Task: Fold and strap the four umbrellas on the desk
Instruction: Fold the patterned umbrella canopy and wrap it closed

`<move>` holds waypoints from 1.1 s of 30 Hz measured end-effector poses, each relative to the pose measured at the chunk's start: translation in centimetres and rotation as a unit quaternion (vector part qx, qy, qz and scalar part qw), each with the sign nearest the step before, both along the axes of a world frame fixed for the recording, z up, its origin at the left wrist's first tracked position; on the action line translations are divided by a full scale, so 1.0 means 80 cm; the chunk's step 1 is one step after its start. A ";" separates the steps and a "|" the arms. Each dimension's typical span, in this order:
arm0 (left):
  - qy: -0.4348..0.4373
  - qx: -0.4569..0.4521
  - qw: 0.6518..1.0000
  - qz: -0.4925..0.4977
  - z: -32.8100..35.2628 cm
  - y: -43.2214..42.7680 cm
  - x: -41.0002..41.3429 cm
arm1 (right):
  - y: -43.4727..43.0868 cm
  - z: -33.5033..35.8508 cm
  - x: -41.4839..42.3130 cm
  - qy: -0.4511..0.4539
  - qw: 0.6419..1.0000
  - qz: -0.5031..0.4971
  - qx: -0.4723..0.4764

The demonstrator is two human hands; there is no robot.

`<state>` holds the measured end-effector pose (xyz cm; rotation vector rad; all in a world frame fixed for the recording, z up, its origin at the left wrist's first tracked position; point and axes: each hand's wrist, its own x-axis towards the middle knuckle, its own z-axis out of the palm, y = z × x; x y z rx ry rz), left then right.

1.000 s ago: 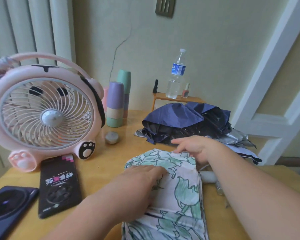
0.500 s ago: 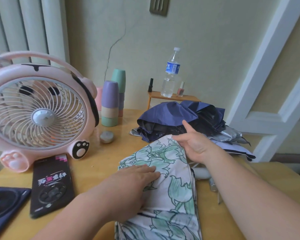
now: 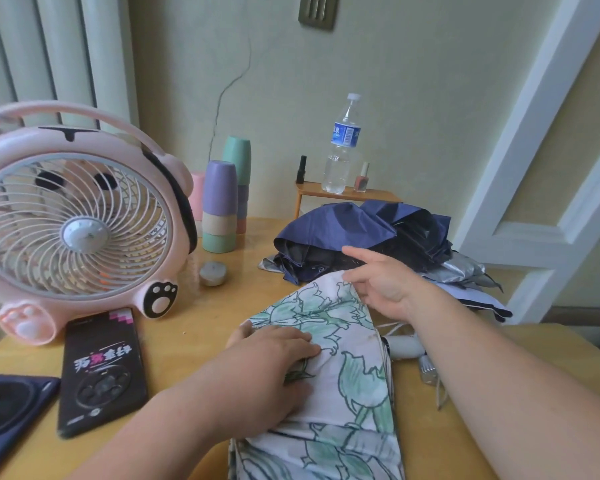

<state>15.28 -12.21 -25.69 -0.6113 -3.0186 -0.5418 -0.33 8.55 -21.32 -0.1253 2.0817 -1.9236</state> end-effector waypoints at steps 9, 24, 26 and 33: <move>0.021 0.056 0.998 0.027 -0.004 0.003 -0.007 | 0.019 -0.012 0.015 0.124 0.962 0.016 0.243; -0.001 0.034 0.987 0.155 -0.013 -0.010 -0.016 | 0.060 -0.039 0.054 0.190 0.885 0.026 0.424; -0.003 0.035 0.988 0.153 -0.009 -0.010 -0.014 | 0.067 -0.029 0.068 0.163 0.897 0.058 0.408; -0.028 0.068 0.988 0.133 -0.012 -0.020 -0.016 | 0.083 -0.006 0.095 0.117 0.851 0.184 0.477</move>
